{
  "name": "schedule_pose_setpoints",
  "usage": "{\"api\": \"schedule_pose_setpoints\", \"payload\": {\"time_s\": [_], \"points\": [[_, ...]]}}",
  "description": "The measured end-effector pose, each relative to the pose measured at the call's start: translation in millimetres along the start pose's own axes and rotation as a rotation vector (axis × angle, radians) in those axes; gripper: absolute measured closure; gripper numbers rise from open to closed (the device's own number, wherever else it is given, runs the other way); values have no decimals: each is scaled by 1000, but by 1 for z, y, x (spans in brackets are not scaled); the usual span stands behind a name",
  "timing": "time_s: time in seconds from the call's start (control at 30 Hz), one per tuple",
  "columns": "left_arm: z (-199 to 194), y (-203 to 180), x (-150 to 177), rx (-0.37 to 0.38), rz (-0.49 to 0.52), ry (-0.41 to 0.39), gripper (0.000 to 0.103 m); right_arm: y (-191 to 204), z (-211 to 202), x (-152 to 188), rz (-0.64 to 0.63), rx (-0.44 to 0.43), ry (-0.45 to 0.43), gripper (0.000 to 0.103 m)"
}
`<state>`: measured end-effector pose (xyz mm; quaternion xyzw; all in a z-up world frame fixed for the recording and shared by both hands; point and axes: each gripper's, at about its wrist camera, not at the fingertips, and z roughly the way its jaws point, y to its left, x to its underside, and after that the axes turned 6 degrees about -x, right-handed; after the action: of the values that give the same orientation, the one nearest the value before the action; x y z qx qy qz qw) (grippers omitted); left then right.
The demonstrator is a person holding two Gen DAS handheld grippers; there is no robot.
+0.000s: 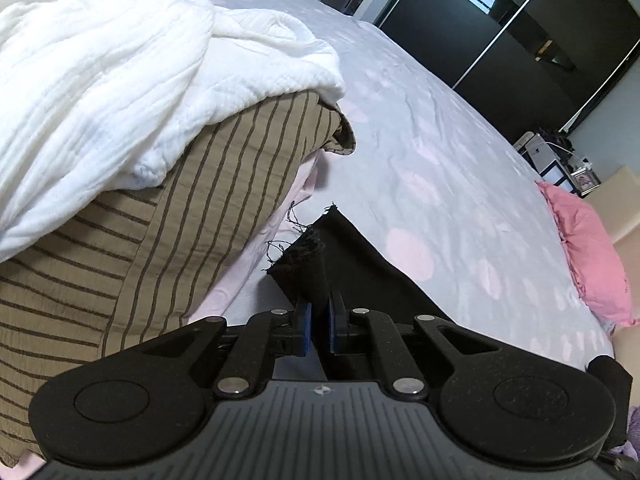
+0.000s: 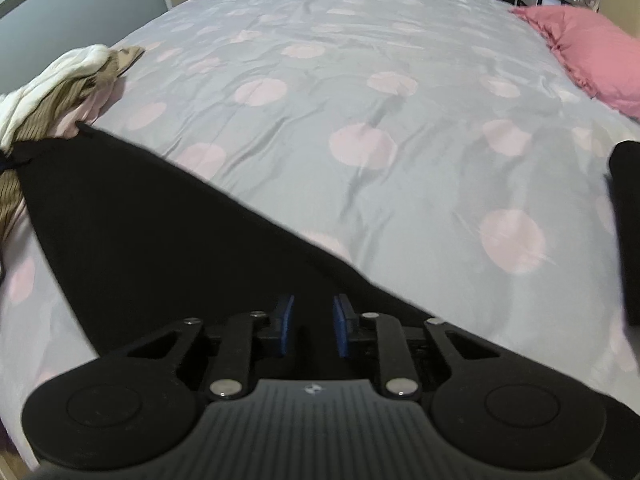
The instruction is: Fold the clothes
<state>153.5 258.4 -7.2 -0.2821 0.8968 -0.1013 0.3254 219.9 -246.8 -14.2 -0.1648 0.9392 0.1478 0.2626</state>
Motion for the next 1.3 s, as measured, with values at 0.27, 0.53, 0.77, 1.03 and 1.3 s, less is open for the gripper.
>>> {"api": "schedule_pose_setpoints", "payload": {"time_s": [0.27, 0.53, 0.77, 1.03, 1.3], "points": [[1, 0, -3, 28, 24, -2, 97, -15, 46, -14, 91, 34, 80, 101], [-26, -21, -7, 98, 57, -77, 98, 2, 24, 0, 89, -23, 118, 97], [-63, -53, -6, 195, 84, -153, 98, 32, -2, 43, 62, -111, 199, 97], [-91, -82, -3, 268, 130, -196, 98, 49, 8, 70, 31, -124, 253, 99], [-119, -125, 5, 339, 263, -252, 98, 58, 7, 71, 7, -96, 253, 101]]}}
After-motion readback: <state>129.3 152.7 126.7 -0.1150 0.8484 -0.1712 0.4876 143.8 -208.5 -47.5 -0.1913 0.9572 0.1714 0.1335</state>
